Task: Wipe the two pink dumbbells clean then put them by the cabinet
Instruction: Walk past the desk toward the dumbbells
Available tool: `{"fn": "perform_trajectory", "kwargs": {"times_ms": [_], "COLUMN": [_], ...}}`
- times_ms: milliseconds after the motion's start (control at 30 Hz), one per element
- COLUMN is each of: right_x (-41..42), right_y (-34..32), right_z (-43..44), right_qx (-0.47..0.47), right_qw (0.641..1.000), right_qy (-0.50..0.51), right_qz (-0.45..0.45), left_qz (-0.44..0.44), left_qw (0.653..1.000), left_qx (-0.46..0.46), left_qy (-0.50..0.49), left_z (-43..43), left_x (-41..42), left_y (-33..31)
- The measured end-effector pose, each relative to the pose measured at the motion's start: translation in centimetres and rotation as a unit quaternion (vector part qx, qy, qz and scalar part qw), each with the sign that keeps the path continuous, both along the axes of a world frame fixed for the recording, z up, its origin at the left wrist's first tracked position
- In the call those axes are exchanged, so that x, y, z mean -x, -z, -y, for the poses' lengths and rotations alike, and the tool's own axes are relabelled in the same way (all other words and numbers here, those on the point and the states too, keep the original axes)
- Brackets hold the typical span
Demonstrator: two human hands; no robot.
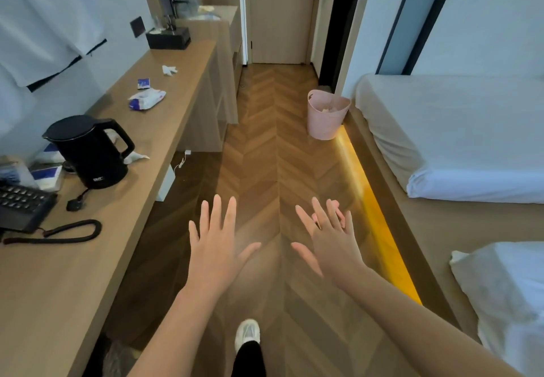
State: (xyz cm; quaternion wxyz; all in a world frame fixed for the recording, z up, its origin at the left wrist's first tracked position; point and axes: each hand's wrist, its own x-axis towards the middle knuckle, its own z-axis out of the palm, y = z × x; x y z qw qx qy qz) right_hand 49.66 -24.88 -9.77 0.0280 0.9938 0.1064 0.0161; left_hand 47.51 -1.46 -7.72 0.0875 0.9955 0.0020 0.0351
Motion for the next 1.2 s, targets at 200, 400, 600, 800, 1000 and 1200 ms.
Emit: {"fn": "perform_trajectory", "kwargs": {"times_ms": [200, 400, 600, 800, 1000, 1200], "right_x": [-11.9, -21.9, -31.6, -44.4, -58.1, -70.7], "right_y": [1.3, 0.7, 0.7, 2.1, 1.9, 0.2], "right_z": [-3.7, -7.2, -9.5, -12.0, -13.9, -17.0], "right_qx": [0.008, -0.022, -0.021, -0.047, -0.028, 0.005], "right_qw": [0.999, 0.999, 0.997, 0.994, 0.986, 0.972], "right_qy": [0.014, 0.017, -0.005, -0.057, -0.13, -0.212], "right_qz": [-0.039, -0.045, -0.068, -0.075, -0.098, -0.102], "left_qz": [-0.033, -0.032, -0.018, -0.032, -0.051, -0.057], "left_qw": [0.999, 0.998, 0.997, 0.998, 0.992, 0.974], "left_qx": [-0.004, 0.025, 0.068, 0.053, 0.037, 0.075], "left_qy": [0.034, 0.042, 0.03, -0.032, -0.109, -0.205], "left_z": [-3.5, -6.9, -8.6, -10.7, -12.9, -15.9], "left_x": [-12.8, -23.9, -32.2, -42.5, -53.9, -62.1], "left_y": [0.7, 0.0, 0.8, 3.2, 3.6, 3.2]}}
